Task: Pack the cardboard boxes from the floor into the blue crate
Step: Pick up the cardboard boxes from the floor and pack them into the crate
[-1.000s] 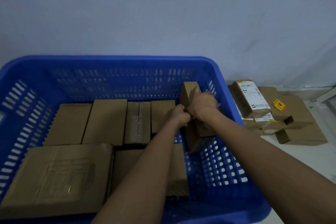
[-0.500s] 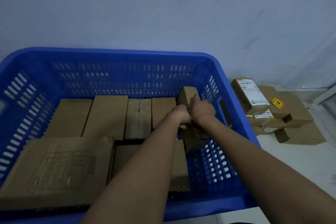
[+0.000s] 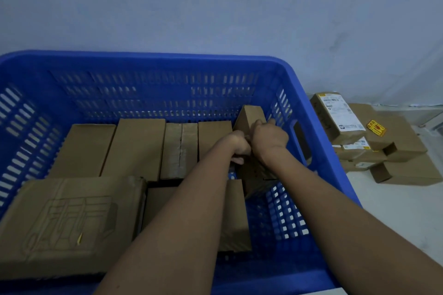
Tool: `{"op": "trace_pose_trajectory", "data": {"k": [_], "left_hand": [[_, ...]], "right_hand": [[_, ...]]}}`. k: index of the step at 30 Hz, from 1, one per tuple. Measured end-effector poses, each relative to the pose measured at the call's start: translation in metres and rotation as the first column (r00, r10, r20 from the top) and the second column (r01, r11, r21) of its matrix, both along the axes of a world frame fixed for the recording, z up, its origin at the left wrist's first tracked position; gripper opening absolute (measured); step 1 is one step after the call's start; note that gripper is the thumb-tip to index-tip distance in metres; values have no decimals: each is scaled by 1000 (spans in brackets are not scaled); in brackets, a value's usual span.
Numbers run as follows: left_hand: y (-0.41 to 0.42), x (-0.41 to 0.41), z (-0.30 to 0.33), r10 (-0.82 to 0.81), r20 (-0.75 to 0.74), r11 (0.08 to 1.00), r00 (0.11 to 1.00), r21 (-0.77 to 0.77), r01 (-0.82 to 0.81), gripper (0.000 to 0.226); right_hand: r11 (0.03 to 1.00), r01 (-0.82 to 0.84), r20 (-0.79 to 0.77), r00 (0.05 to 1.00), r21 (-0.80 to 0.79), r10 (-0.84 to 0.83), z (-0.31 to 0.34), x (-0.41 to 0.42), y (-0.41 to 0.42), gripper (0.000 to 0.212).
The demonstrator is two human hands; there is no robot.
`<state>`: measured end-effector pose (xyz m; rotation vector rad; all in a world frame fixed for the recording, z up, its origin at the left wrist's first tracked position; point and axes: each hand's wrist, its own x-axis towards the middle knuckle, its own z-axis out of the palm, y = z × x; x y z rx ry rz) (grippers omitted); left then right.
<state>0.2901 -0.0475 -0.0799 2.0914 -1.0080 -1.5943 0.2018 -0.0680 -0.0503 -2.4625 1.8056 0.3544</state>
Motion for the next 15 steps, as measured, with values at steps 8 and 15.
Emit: {"op": "trace_pose_trajectory", "data": {"k": [8, 15], "left_hand": [[0, 6, -8, 109, -50, 993, 993, 46, -107, 37], [51, -20, 49, 289, 284, 946, 914, -230, -228, 11]], "right_hand": [[999, -20, -25, 999, -36, 19, -4, 8, 1, 37], [996, -71, -57, 996, 46, 74, 52, 13, 12, 56]]}}
